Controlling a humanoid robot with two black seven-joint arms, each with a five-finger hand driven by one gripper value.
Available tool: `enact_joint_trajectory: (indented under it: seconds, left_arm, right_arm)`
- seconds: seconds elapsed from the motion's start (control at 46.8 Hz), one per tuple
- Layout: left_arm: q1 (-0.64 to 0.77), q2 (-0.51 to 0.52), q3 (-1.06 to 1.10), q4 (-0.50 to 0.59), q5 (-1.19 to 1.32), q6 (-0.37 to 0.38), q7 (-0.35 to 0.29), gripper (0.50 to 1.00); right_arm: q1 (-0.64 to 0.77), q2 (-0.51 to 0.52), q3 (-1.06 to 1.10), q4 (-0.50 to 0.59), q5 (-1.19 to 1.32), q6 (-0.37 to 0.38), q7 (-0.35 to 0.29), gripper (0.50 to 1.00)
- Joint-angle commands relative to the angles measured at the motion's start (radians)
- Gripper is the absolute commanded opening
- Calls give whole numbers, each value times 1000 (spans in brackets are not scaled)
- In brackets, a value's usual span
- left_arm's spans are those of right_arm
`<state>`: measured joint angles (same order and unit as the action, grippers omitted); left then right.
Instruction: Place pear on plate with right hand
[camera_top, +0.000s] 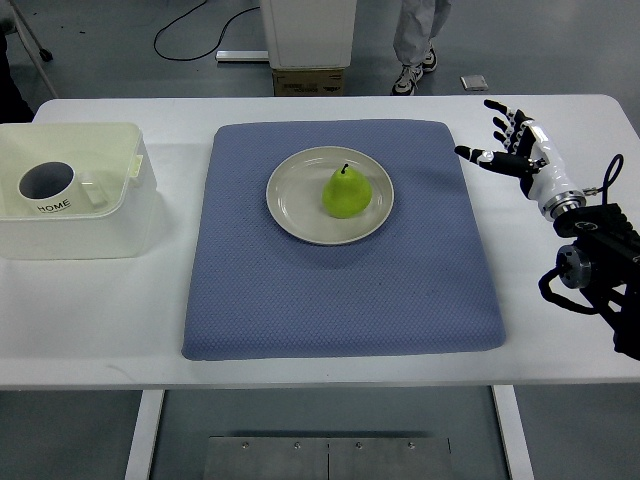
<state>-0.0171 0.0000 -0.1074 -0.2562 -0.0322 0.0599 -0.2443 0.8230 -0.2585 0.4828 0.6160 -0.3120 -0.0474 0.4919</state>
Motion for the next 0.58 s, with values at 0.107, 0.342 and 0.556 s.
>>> enact_joint_trajectory:
  seconds: [0.107, 0.342, 0.556]
  left_arm:
    - [0, 0, 0, 0, 0, 0, 0, 1000]
    - [0, 0, 0, 0, 0, 0, -1, 1000]
    - [0, 0, 0, 0, 0, 0, 0, 1000]
  right_arm:
    - [-42, 10, 151, 24, 7, 1, 2, 1000]
    - [-139, 8, 307, 220, 47, -6, 0, 1000]
    - [-168, 47, 312, 269, 47, -8, 0, 1000]
